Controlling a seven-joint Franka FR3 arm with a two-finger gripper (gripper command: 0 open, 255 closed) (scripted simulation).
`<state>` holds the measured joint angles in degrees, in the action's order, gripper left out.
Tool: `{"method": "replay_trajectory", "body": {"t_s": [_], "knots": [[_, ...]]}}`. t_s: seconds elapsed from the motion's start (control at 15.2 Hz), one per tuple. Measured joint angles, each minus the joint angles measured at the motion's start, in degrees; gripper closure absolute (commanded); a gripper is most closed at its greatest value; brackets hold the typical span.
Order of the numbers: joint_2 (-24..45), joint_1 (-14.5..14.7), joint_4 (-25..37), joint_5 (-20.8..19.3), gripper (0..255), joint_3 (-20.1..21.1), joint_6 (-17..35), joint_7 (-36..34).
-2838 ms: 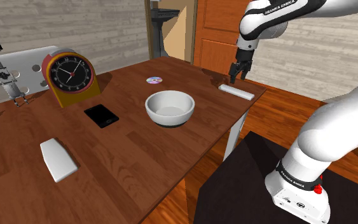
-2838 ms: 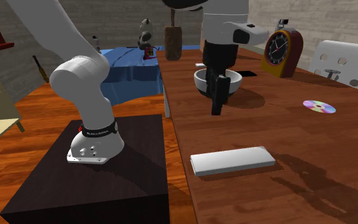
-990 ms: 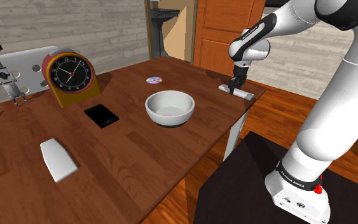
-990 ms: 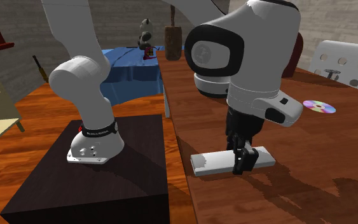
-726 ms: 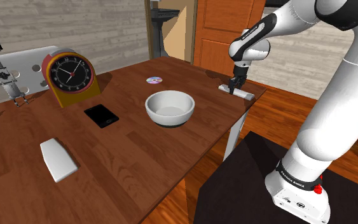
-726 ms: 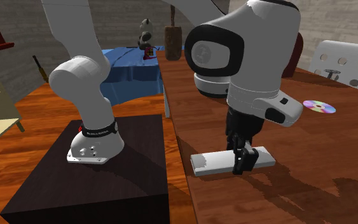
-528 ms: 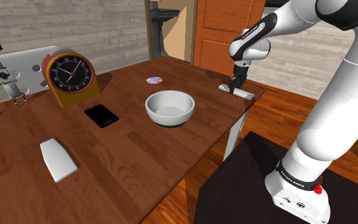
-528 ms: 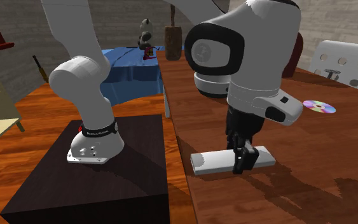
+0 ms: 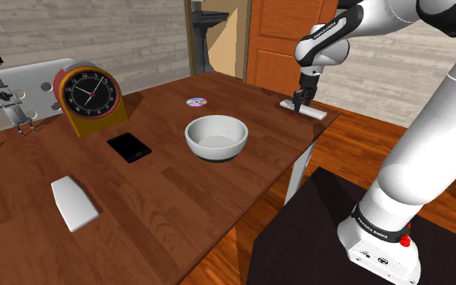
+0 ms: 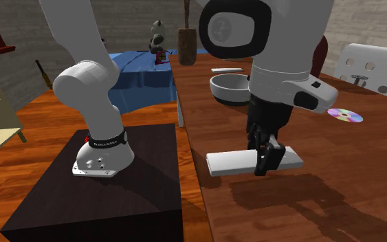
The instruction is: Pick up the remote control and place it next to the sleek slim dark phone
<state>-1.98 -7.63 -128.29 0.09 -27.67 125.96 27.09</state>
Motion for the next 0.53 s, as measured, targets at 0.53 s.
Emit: {"method": "replay_trajectory", "body": {"t_s": [0.53], "knots": [[-3.21,0.08,3.3,-1.66,255,0.39,-6.16,-1.42]]}}
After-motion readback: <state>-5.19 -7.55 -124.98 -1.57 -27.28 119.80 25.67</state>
